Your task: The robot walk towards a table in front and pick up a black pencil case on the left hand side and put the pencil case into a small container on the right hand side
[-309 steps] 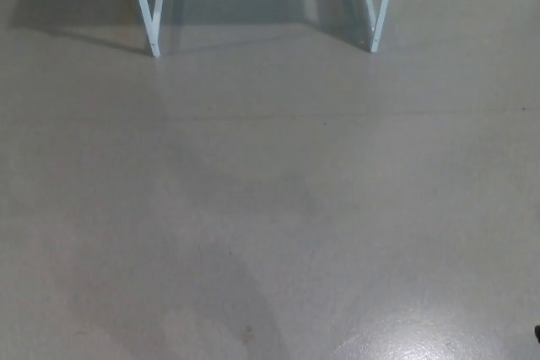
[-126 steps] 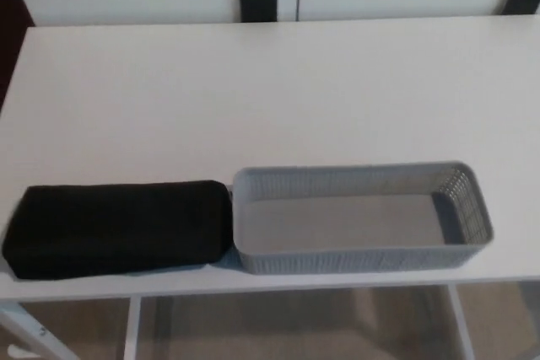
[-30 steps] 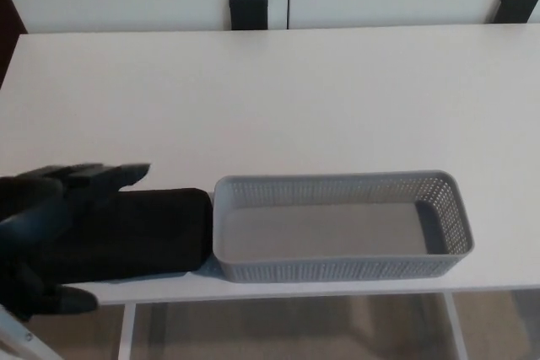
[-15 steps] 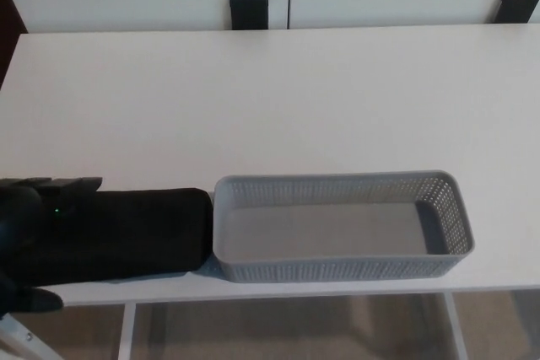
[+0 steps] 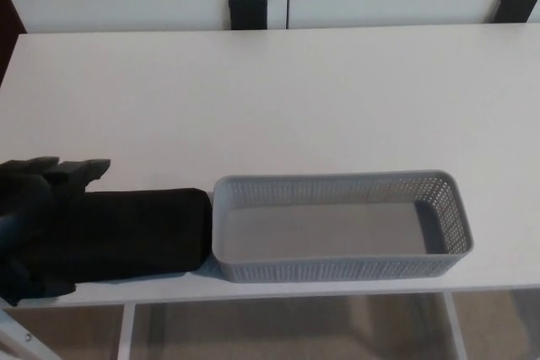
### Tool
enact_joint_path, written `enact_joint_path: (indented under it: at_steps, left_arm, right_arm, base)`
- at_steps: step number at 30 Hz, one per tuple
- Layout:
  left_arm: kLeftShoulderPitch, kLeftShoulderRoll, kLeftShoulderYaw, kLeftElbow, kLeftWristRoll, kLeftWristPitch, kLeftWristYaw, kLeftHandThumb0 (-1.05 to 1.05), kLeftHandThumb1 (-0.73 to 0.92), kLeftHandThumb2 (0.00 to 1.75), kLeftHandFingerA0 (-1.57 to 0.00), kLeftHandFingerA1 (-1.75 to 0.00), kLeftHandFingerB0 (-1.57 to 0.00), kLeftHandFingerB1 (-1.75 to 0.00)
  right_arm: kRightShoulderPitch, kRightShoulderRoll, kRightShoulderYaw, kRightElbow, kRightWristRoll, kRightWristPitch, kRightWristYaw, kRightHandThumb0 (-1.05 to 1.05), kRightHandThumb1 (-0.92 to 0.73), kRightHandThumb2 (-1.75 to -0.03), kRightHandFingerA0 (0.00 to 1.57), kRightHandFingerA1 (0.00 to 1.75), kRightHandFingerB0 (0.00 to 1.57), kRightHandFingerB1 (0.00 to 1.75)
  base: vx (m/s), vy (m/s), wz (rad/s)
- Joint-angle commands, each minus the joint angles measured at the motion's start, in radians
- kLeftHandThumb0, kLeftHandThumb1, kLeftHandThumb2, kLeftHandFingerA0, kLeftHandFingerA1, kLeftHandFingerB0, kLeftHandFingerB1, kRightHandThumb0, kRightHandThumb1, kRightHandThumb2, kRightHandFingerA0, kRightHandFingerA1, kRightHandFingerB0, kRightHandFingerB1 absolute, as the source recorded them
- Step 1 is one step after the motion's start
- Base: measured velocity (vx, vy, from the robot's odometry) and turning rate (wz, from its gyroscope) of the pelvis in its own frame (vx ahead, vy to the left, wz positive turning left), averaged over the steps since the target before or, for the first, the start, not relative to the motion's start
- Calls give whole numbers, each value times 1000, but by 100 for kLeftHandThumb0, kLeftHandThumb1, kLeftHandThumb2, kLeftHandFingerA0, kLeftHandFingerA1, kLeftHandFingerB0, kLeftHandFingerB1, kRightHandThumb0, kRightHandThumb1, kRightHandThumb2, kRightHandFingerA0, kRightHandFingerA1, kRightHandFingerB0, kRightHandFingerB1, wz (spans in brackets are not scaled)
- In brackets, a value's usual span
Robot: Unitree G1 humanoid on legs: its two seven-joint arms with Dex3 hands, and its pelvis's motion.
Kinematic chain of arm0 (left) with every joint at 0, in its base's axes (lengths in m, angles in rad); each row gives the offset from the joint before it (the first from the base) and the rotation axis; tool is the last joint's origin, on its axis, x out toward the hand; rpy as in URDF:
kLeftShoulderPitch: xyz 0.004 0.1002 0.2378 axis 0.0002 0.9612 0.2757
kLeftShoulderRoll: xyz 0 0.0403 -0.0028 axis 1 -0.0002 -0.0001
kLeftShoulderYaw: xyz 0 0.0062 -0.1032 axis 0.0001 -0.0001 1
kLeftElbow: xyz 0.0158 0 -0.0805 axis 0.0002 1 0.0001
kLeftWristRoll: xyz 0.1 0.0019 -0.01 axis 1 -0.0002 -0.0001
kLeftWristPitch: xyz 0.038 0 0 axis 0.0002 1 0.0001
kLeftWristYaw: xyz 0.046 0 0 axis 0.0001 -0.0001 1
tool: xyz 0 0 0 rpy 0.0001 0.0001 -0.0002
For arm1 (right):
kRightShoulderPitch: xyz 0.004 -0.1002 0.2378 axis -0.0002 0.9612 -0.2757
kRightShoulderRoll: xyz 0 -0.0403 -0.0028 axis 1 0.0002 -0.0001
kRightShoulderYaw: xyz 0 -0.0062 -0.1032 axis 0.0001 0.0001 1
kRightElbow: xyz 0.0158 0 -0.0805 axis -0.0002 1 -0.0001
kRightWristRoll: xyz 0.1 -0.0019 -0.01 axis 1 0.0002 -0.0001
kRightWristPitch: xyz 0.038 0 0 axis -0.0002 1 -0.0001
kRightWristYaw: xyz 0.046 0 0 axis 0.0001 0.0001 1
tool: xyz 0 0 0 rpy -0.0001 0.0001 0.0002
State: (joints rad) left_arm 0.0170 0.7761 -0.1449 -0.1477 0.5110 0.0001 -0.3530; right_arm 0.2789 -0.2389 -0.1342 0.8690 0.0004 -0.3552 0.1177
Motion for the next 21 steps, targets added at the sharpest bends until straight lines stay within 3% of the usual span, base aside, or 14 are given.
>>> enact_joint_path:
  at_steps: [1,21]
  left_arm:
    - [-27,-13,-2,0,38,-24,20,-60,34,78,0,-15,0,-18]
    - [-83,-47,-88,51,137,31,-35,-57,34,77,0,-16,0,-18]
  right_arm:
    - [-13,-19,-7,10,-2,-12,-8,-27,-66,-59,66,51,50,41]
    - [-52,-17,-37,31,12,-8,-11,-26,-66,-59,64,49,49,41]
  base:
    - [0,0,0]
    - [0,0,0]
